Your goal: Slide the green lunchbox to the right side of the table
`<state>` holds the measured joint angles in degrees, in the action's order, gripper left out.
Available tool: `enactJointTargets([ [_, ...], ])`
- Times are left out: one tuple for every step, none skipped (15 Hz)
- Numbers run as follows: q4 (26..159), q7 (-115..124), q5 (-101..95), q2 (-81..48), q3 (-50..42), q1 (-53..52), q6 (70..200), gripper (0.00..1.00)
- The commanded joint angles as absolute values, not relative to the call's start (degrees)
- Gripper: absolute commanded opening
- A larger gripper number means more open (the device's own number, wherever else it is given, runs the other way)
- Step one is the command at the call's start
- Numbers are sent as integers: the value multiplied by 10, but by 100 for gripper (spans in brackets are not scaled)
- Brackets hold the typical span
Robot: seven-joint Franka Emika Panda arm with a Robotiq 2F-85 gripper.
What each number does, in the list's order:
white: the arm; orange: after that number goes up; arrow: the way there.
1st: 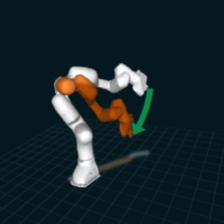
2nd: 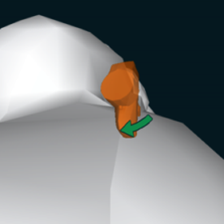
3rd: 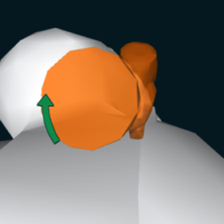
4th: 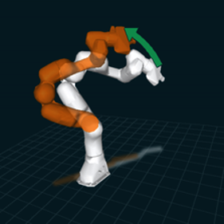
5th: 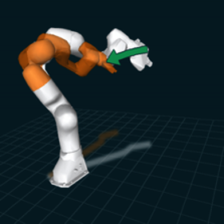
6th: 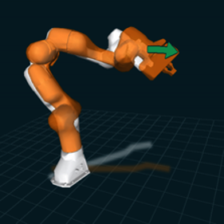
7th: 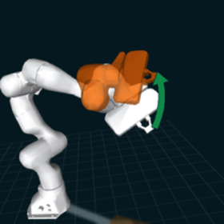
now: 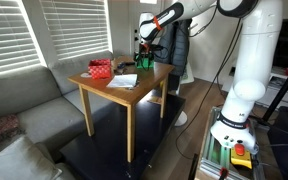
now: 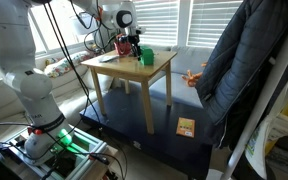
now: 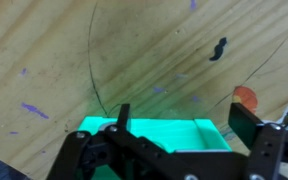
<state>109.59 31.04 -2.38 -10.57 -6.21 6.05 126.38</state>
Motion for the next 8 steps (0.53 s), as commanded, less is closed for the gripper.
enactJointTargets([
  [1127, 294, -11, -37, -60, 45, 1191, 100],
  [1132, 293, -12, -20, -57, 42, 1171, 100],
  [1133, 289, -8, -3, -54, 39, 1141, 100],
  [1136, 294, -9, 15, -51, 35, 1121, 100],
  [1139, 293, -10, 32, -47, 34, 1106, 100],
  [1143, 281, -10, 53, -44, 33, 1093, 100],
  [1150, 266, -8, 71, -41, 32, 1094, 100],
  [1159, 247, -12, 93, -37, 31, 1098, 100],
])
